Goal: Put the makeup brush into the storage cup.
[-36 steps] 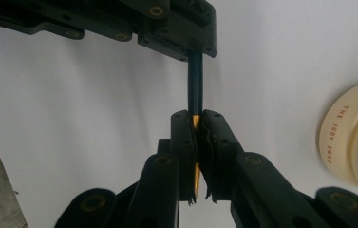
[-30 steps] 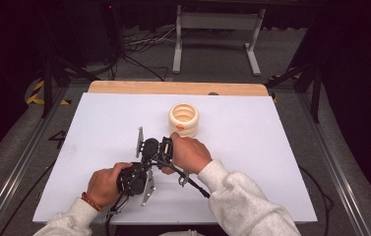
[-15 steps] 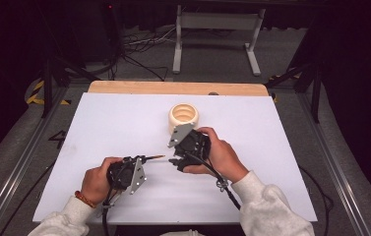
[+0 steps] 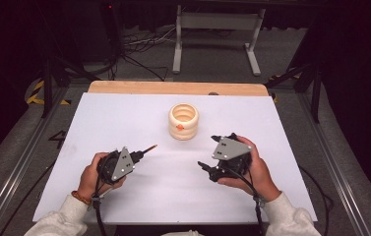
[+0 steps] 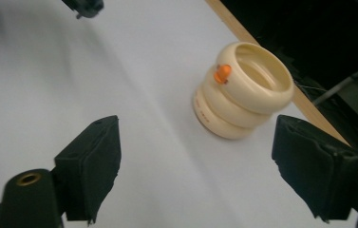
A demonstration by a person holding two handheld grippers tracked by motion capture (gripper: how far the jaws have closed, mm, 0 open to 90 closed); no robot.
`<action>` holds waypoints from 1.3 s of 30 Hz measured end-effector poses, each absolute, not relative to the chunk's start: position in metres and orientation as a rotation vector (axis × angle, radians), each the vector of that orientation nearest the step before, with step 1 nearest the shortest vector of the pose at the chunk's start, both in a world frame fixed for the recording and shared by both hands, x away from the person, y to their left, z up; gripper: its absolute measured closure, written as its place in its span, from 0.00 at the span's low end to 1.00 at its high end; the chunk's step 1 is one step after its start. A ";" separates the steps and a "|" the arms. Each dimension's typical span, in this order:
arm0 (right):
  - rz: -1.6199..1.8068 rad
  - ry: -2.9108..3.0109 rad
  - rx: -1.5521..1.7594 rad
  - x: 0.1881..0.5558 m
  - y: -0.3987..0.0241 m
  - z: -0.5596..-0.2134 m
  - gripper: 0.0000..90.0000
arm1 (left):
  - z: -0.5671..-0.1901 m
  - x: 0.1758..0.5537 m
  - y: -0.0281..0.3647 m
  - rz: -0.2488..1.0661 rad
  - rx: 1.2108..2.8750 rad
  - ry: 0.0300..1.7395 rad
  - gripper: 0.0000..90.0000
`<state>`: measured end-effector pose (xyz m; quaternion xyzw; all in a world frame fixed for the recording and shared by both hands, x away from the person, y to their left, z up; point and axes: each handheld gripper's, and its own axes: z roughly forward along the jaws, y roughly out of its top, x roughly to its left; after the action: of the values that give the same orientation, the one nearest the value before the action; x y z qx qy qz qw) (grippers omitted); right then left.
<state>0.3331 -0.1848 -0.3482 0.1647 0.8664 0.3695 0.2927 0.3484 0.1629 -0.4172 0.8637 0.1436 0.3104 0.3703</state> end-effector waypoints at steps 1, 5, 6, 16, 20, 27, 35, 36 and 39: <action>0.994 2.278 0.454 0.331 -0.191 -0.350 0.13 | -0.415 0.350 0.166 0.769 2.187 0.389 0.93; 1.059 2.196 0.480 0.324 -0.215 -0.360 0.09 | -0.411 0.352 0.172 0.721 2.132 0.424 0.93; 1.077 2.165 0.498 0.322 -0.222 -0.362 0.07 | -0.409 0.353 0.177 0.686 2.094 0.443 0.93; 1.109 2.045 0.617 0.312 -0.265 -0.390 0.07 | -0.401 0.361 0.197 0.569 1.925 0.528 0.93; 1.151 2.008 0.664 0.309 -0.278 -0.400 0.06 | -0.399 0.363 0.204 0.535 1.866 0.550 0.93; 1.126 1.991 0.682 0.301 -0.290 -0.418 0.07 | -0.394 0.369 0.212 0.495 1.779 0.568 0.93; 1.177 1.948 0.696 0.294 -0.298 -0.422 0.07 | -0.381 0.379 0.210 0.493 1.699 0.554 0.93; 1.183 1.942 0.694 0.294 -0.298 -0.422 0.08 | -0.380 0.380 0.209 0.498 1.689 0.548 0.93; 1.187 1.933 0.694 0.294 -0.301 -0.424 0.08 | -0.372 0.385 0.204 0.500 1.664 0.519 0.93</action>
<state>0.2940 -0.3007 -0.4236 0.2711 0.7553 0.4638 0.3755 0.3850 0.2039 -0.3718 0.7224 0.2256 0.2171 0.6165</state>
